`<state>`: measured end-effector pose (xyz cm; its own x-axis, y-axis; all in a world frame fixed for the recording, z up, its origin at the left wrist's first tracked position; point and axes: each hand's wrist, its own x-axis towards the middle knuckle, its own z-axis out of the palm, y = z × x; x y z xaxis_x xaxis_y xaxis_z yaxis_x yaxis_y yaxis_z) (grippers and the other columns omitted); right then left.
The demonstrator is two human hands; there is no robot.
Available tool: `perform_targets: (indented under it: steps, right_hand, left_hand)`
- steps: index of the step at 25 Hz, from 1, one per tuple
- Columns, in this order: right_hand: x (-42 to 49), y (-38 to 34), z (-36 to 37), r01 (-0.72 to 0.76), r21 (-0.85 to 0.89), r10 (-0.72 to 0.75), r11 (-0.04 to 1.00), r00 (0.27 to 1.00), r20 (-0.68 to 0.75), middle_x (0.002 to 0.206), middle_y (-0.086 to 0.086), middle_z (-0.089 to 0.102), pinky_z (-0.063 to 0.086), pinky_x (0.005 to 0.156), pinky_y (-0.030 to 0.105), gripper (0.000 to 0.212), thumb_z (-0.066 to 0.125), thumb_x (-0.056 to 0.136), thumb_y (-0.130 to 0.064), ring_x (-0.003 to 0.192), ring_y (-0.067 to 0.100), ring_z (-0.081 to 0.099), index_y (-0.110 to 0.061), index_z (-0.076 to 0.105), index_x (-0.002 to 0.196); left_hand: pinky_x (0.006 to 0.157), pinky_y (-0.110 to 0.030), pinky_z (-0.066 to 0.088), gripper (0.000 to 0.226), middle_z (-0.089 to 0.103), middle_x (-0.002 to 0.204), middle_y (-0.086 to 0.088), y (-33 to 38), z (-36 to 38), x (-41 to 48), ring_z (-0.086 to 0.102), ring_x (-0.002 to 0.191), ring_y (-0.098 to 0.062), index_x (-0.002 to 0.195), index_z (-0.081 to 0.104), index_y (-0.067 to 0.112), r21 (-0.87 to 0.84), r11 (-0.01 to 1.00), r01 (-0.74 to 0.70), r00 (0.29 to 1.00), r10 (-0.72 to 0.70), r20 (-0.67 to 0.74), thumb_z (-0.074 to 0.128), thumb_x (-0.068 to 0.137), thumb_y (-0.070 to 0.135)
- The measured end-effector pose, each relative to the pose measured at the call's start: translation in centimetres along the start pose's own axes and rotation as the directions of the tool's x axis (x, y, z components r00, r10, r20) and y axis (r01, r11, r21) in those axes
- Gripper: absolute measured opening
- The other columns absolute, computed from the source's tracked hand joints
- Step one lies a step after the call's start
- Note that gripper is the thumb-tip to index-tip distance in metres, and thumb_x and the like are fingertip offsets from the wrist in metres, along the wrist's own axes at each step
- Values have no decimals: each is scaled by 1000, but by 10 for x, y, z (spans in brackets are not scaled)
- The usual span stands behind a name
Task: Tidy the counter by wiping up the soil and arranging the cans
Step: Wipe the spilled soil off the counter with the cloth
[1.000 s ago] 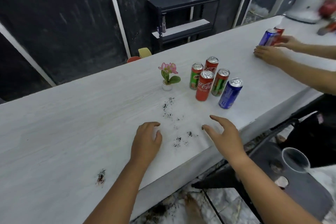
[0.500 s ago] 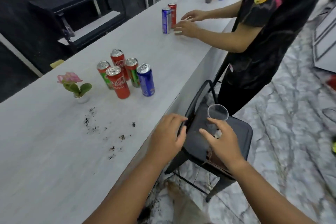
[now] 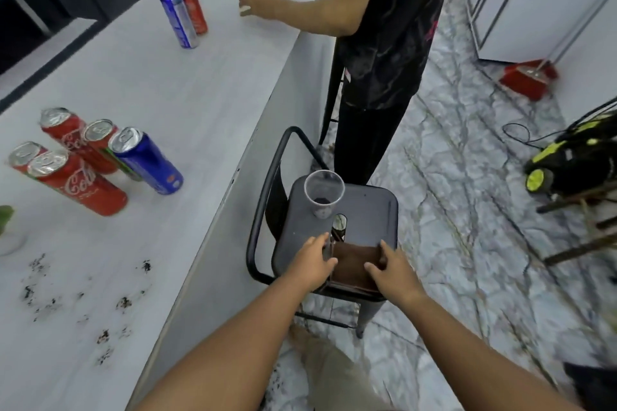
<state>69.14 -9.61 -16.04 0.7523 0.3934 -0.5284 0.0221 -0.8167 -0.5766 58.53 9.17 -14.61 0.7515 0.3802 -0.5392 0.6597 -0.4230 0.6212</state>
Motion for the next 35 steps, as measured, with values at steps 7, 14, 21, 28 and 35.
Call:
perform_targets:
  steps: [7, 14, 21, 28, 35]
  right_hand:
    - [1, 2, 5, -8, 252, 26, 968, 997, -67, 102, 8, 70, 47, 71, 29, 15, 78, 94, -21, 92, 23, 68, -16, 66, 100]
    - [-45, -40, -35, -11, 733, -103, 680, 989, 111, 111, 13, 83, 66, 85, 36, 23, 74, 100, -9, 103, 28, 81, -10, 75, 123]
    - [-100, -141, -29, 105, 607, -282, 788, 937, 204, 96, 12, 85, 63, 69, 26, 16, 83, 94, -26, 91, 26, 83, -11, 83, 102]
    - [-140, -237, 41, 132, 563, -427, 816, 794, 432, 98, 18, 84, 64, 64, 28, 20, 79, 97, -21, 86, 27, 83, -5, 80, 110]
    - [-156, -313, 127, 283, 387, -477, 877, 610, 633, 100, 8, 85, 65, 80, 36, 16, 79, 97, -26, 95, 25, 83, -15, 84, 108]
  left_hand:
    - [95, -31, 52, 12, 61, 114, -3, 5, 12, 14, 66, 109, -24, 107, 69, 19, -138, 990, -6, 996, -6, -84, 76, 98, 22]
    - [86, -35, 63, 20, 82, 108, 3, 11, -32, -51, 80, 94, -19, 113, 69, 24, -666, 746, -19, 995, -53, -88, 79, 96, 19]
    - [85, -43, 68, 26, 83, 110, -5, -27, -91, -153, 82, 100, -25, 119, 79, 20, -817, 547, -180, 929, -179, -324, 82, 94, 14]
    - [81, -40, 67, 19, 84, 103, -8, -98, -131, -248, 82, 96, -28, 111, 82, 16, -838, 465, -285, 760, -424, -493, 85, 92, 15]
    - [79, -37, 66, 16, 84, 100, -8, -162, -152, -314, 83, 90, -25, 107, 84, 19, -841, 415, -347, 573, -616, -540, 84, 92, 15]
